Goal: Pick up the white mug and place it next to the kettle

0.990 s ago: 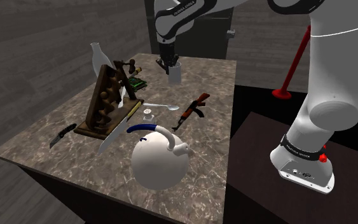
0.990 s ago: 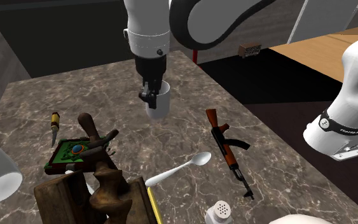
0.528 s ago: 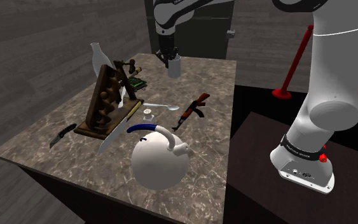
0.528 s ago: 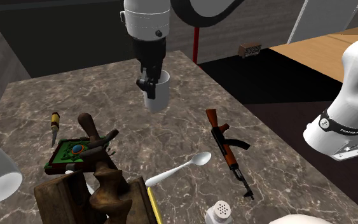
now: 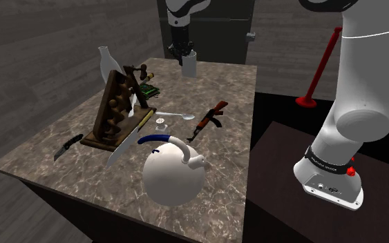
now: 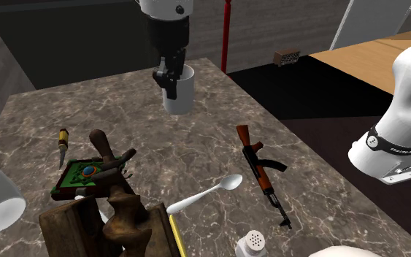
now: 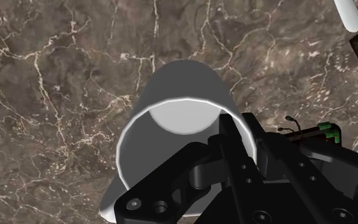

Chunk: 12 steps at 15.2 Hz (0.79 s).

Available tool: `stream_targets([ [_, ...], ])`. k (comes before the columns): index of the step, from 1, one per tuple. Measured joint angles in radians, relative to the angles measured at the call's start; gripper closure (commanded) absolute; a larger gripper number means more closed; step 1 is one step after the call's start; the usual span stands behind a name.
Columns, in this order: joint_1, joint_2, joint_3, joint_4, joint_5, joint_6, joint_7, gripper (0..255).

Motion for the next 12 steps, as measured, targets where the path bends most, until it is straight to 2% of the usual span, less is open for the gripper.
stream_targets([
  [12, 0.000, 0.006, 0.000, 0.170, 0.002, -0.164, -0.007, 255],
])
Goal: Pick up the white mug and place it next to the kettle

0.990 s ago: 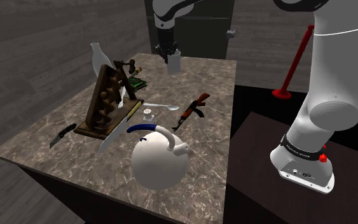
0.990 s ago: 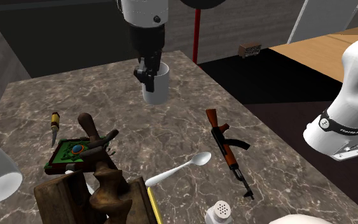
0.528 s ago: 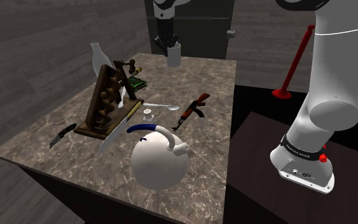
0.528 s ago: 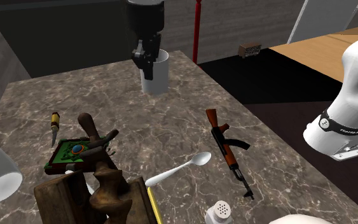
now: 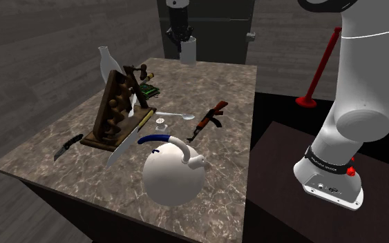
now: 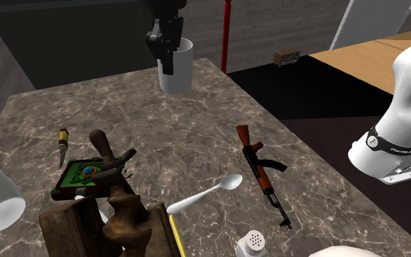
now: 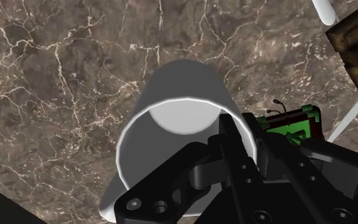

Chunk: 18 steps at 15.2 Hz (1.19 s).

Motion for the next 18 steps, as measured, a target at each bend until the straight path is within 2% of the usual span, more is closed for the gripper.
stream_targets([
  [10, 0.000, 0.038, 0.000, 0.189, 0.002, -0.151, -0.006, 255],
  [13, 0.022, -0.045, 0.009, 0.076, -0.005, -0.122, 0.025, 255],
  [15, 0.042, -0.132, 0.019, -0.048, -0.010, -0.088, 0.056, 255],
  [18, 0.069, -0.228, 0.037, -0.174, -0.015, -0.060, 0.102, 255],
])
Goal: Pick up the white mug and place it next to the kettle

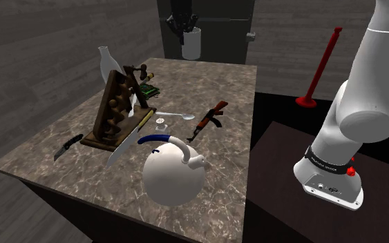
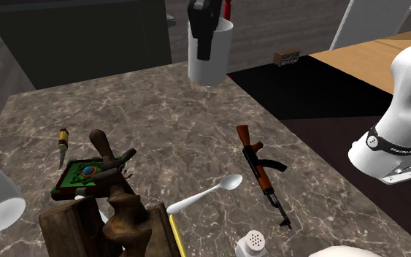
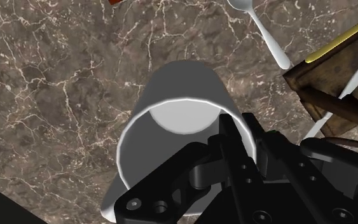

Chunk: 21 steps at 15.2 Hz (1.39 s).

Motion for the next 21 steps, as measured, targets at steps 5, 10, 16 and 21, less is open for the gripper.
stream_targets([
  [5, 0.041, -0.149, 0.037, -0.184, -0.001, 0.031, 0.080, 255],
  [10, 0.084, -0.278, 0.089, -0.321, 0.009, 0.034, 0.173, 255],
  [16, 0.132, -0.404, 0.155, -0.436, 0.036, 0.019, 0.278, 255],
  [21, 0.179, -0.499, 0.223, -0.522, 0.073, 0.007, 0.379, 255],
])
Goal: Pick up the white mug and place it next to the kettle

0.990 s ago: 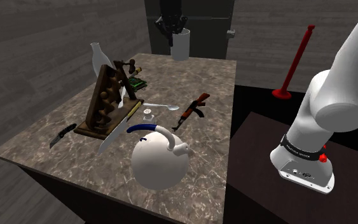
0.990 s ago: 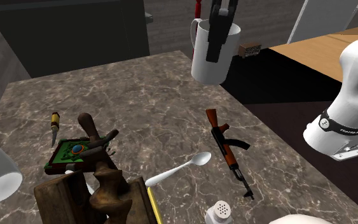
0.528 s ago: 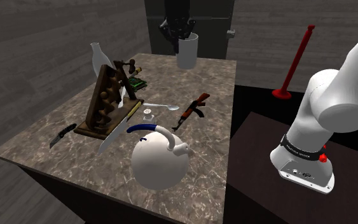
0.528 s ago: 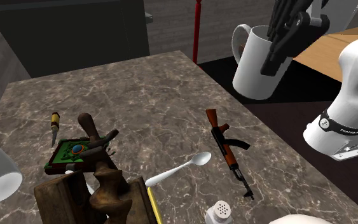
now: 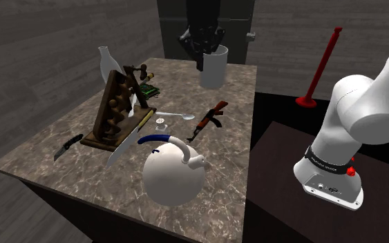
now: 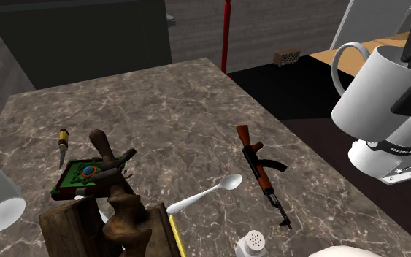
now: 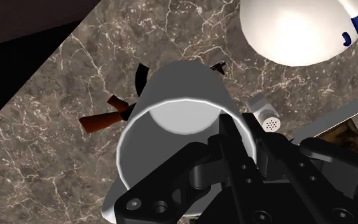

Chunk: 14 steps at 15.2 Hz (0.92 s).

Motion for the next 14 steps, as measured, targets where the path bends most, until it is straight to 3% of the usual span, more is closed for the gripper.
stream_targets([
  [10, 0.089, -0.116, 0.147, -0.073, 0.088, -0.038, 0.203, 255],
  [14, 0.121, -0.124, 0.219, -0.042, 0.123, -0.070, 0.299, 255],
])
